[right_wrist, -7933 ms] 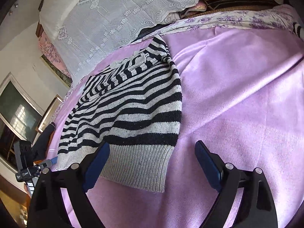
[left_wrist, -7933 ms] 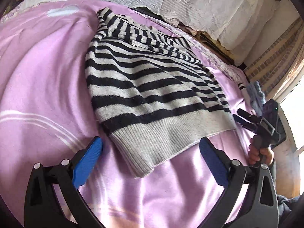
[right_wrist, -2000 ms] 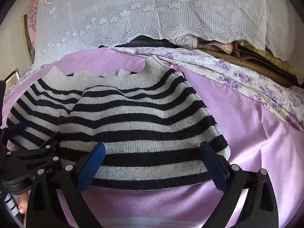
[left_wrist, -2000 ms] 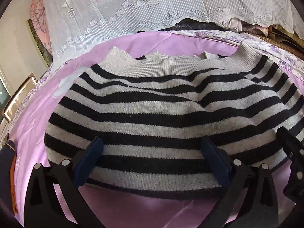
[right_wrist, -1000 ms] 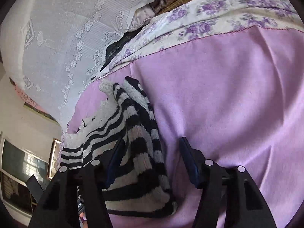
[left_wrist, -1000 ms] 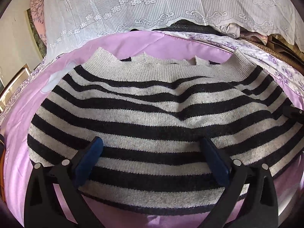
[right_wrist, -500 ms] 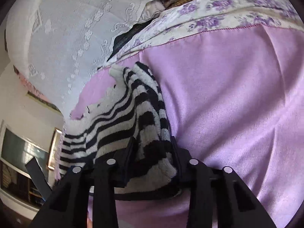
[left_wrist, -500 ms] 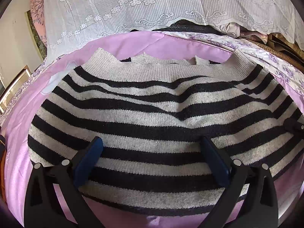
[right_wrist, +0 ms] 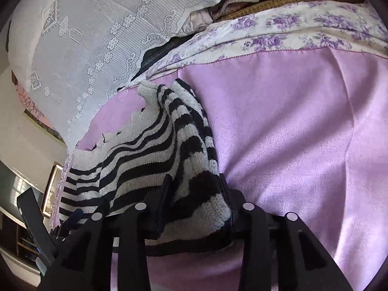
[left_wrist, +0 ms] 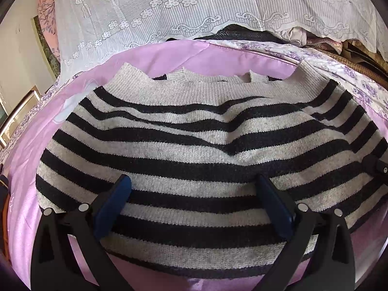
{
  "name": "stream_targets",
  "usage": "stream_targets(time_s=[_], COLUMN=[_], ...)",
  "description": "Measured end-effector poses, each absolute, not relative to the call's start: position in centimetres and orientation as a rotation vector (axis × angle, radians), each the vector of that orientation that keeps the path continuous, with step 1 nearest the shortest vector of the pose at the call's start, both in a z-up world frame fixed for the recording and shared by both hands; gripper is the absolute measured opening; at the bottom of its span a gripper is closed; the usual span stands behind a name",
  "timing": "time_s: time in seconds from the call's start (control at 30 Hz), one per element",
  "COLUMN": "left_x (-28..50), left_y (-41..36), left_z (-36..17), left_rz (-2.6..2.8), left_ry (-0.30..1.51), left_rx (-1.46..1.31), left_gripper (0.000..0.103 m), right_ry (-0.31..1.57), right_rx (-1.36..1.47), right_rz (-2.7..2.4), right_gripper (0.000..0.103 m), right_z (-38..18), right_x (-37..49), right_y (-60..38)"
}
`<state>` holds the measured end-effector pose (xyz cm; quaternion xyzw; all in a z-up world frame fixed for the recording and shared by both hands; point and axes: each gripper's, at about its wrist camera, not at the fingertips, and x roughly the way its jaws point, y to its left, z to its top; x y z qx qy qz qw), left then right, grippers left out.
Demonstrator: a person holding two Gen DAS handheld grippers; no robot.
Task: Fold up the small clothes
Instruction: 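Grasp the side edge of the folded sweater with the right tool, then lift the side edge with the right tool and fold it across the sweater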
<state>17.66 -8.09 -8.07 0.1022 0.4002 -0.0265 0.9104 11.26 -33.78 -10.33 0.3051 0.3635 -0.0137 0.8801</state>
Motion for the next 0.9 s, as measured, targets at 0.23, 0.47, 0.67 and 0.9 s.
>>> stream_targets(time_s=[0.23,0.47,0.67,0.9], left_x=[17.9,19.2,22.1,22.4], left_y=[-5.9,-6.4,-8.9,-10.6], left_z=[-6.9,-5.7,-5.6,-5.7], left_rz=[-0.033,-0.156,-0.326,-0.404], left_ry=[0.817,0.888,1.003,0.982], left_rx=[0.094,0.032,-0.086,-0.068], left_gripper=[0.096,0.092,0.092,0.091], right_ry=[0.652,0.616,0.581,0.577], right_rx=[0.578,0.492,0.402,0.402], right_rz=[-0.048,-0.084,-0.048,-0.036], right_gripper=[0.026,0.025,0.024,0.022], right_z=[-7.4,-5.6,-4.0,-4.0], right_x=[10.1,9.6,9.1,9.3], right_y=[-32.8,-30.8,-28.5,-27.7])
